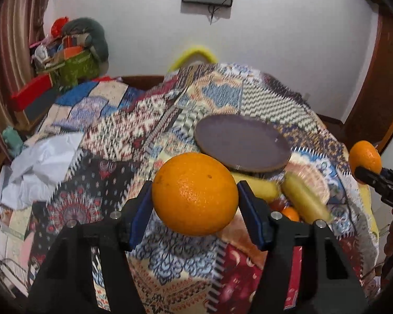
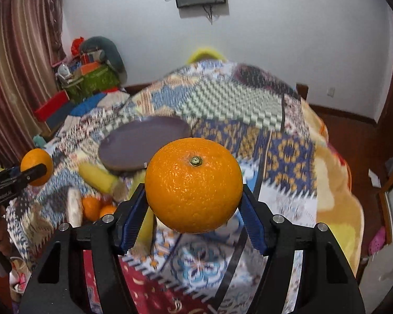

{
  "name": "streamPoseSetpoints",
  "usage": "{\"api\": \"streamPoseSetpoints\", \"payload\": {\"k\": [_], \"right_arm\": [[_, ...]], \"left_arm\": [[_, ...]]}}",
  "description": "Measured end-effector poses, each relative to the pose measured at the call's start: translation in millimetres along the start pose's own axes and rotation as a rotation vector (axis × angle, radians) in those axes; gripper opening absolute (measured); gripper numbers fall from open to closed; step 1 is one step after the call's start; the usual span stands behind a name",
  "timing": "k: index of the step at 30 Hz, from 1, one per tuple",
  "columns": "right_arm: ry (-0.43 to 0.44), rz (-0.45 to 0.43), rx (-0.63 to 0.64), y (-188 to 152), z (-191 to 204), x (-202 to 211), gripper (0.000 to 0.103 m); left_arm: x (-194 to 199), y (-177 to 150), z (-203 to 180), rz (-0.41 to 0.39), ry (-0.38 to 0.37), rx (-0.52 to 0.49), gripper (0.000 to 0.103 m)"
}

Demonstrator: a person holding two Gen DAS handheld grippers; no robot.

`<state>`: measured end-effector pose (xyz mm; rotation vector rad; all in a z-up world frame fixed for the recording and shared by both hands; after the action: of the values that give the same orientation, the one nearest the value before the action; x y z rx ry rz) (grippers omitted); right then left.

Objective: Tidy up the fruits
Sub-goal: 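Carry the left gripper's orange onto the brown plate while the right gripper places its orange beside it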

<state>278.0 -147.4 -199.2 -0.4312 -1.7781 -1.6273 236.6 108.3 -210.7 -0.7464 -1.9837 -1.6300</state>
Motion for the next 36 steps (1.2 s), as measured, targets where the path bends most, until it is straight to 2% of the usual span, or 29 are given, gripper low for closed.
{"api": "streamPoseSetpoints", "payload": {"k": [11, 15, 19, 28, 32, 36], "right_arm": [[-0.002, -0.152, 0.049, 51, 14, 12, 0.065], [-0.001, -0.186, 0.066, 68, 22, 5, 0.065], [0.016, -0.188, 0.077, 80, 29, -8, 0.065], [0.021, -0.164, 0.108, 98, 45, -49, 0.065], [0.025, -0.126, 0.123, 100, 55, -75, 0.065], [0.034, -0.076, 0.139, 99, 61, -99, 0.065]], "left_arm": [[5, 55, -20, -0.115, -0.034, -0.051, 0.063], [-2, 72, -23, -0.137, -0.006, -0.070, 0.063], [-13, 85, -20, -0.144, -0.007, -0.066, 0.063], [-52, 100, -6, -0.093, -0.050, -0.032, 0.063], [-75, 103, 0, -0.057, -0.075, -0.015, 0.063], [-98, 106, 2, -0.027, -0.064, -0.019, 0.063]]}}
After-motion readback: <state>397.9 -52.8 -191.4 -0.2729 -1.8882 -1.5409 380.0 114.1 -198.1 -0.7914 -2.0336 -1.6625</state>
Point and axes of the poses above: each gripper's, at about its wrist camera, not at the fingertips, and x roughly against the way its jaws point, z to its left, y to its top, the point moved 3 cm from there along -x, roughly the way its jaws point, and after that the axes turned 10 degrees about -y, right-handed, at the moved point
